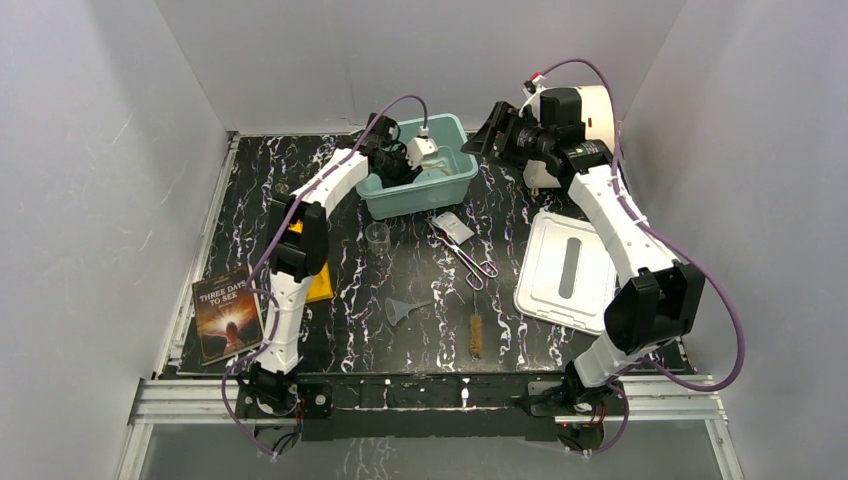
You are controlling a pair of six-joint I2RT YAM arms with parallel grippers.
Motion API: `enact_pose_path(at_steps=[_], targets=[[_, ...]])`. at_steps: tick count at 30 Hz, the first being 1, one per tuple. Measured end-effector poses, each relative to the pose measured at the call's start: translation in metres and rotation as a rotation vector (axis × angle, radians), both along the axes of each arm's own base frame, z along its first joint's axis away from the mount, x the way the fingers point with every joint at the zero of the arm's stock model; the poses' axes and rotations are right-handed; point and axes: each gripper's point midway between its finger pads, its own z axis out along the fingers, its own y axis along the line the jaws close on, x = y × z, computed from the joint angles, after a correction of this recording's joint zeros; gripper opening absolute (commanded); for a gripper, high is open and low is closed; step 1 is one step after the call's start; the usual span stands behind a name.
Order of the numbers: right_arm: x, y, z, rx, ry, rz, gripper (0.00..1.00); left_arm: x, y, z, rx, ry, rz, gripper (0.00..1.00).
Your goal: Organize the chemistry lab equipment
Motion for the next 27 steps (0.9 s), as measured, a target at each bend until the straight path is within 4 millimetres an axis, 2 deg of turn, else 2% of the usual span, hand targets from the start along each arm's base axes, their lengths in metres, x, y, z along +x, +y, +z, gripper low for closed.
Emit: enact_pose_path(at_steps=[7, 14, 20, 27], targets=[[-0.001, -0.003, 0.005, -0.006, -0.013, -0.013, 0.81, -0.019, -0.011, -0.009, 0.001, 0.060, -0.049, 0.03], [-0.004, -0.004, 0.011, -0.002, -0.026, -0.013, 0.81, -0.027, -0.016, -0.009, -0.003, 0.091, -0.059, 0.23], [-0.004, -0.004, 0.011, -0.002, -0.027, -0.013, 0.81, -0.026, -0.018, -0.006, -0.013, 0.100, -0.041, 0.28], [-0.004, -0.004, 0.011, -0.003, -0.027, -0.012, 0.81, -0.027, -0.019, -0.011, -0.019, 0.123, -0.030, 0.44]])
